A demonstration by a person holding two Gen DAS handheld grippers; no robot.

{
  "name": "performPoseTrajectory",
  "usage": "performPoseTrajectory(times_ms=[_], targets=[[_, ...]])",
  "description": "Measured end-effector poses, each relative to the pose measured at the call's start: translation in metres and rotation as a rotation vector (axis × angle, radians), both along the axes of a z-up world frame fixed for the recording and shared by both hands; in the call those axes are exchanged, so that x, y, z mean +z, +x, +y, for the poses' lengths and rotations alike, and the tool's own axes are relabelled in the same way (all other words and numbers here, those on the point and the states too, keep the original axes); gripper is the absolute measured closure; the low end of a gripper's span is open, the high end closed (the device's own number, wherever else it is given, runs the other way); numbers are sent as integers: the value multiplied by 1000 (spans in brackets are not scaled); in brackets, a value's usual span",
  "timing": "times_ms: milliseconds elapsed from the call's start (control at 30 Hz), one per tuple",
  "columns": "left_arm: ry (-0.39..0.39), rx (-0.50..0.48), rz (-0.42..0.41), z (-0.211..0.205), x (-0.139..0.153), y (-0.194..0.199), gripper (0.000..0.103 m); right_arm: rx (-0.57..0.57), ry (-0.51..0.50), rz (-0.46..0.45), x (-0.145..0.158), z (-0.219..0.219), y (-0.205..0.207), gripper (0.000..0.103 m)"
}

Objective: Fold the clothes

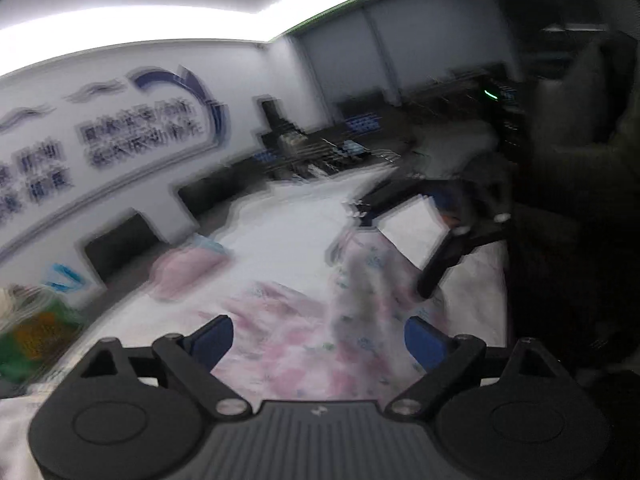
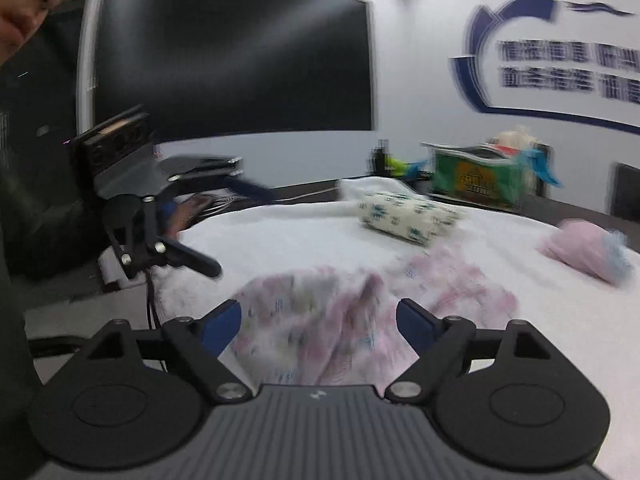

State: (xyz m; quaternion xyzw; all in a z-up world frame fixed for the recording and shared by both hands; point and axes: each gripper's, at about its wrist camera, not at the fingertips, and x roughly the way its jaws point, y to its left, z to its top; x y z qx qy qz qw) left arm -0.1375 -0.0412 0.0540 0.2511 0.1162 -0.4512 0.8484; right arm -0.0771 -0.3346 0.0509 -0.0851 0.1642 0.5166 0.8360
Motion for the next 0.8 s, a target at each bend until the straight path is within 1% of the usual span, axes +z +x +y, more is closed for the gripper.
performPoseTrajectory(times_ms=[67, 100, 133, 167, 200, 233, 267, 300, 333, 367, 400, 433, 467, 533, 567, 600, 633, 667, 700, 733, 767, 800], targets=[[37, -53, 58, -7, -10, 17, 13, 70, -63, -24, -2, 19, 15, 18], [47, -79, 80, -10, -14, 22, 14, 97, -98, -36, -5, 28, 20, 23], [37, -102, 84, -9, -16, 22, 15, 122, -141, -25, -8, 37, 25, 52], [26, -126, 89, -8, -19, 22, 16, 141, -165, 0, -9, 41, 28, 87], [15, -150, 93, -7, -21, 22, 16, 158, -179, 26, -10, 43, 29, 90], [5, -177, 90, -7, -22, 20, 16, 169, -160, 20, -9, 40, 26, 92], [-4, -211, 71, -7, -22, 15, 16, 178, -119, 2, -6, 34, 20, 94], [-11, -242, 52, -8, -22, 11, 16, 191, -70, 9, -2, 27, 16, 95], [-12, -263, 36, -11, -21, 6, 22, 204, -21, 26, 1, 19, 13, 95], [-15, -279, 27, -15, -22, 1, 34, 225, 7, 39, 3, 15, 9, 95], [-15, -295, 31, -18, -22, -1, 41, 248, 24, 50, 3, 12, 5, 95], [-11, -308, 49, -21, -23, -1, 61, 272, 41, 61, 4, 10, 2, 95], [-9, -314, 82, -24, -24, -1, 76, 295, 59, 72, 4, 8, -2, 96], [-49, -296, 151, -24, -27, 4, 76, 315, 100, 100, 5, 5, -3, 96], [-74, -280, 191, -24, -28, 7, 79, 312, 113, 111, 5, 3, -2, 96], [-90, -261, 248, -25, -28, 12, 83, 302, 121, 121, 4, 1, 0, 96], [-105, -242, 304, -26, -28, 17, 88, 293, 129, 131, 3, 0, 3, 96], [-120, -230, 352, -26, -27, 21, 90, 269, 121, 134, 3, -1, 4, 94], [-133, -233, 377, -25, -27, 23, 91, 240, 106, 134, 2, -1, 5, 91], [-146, -236, 403, -24, -26, 25, 92, 222, 99, 124, 2, -3, 5, 78], [-158, -239, 428, -22, -25, 27, 92, 217, 98, 102, 2, -6, 4, 57], [-171, -242, 453, -21, -24, 29, 92, 217, 97, 77, 4, -10, 2, 46]])
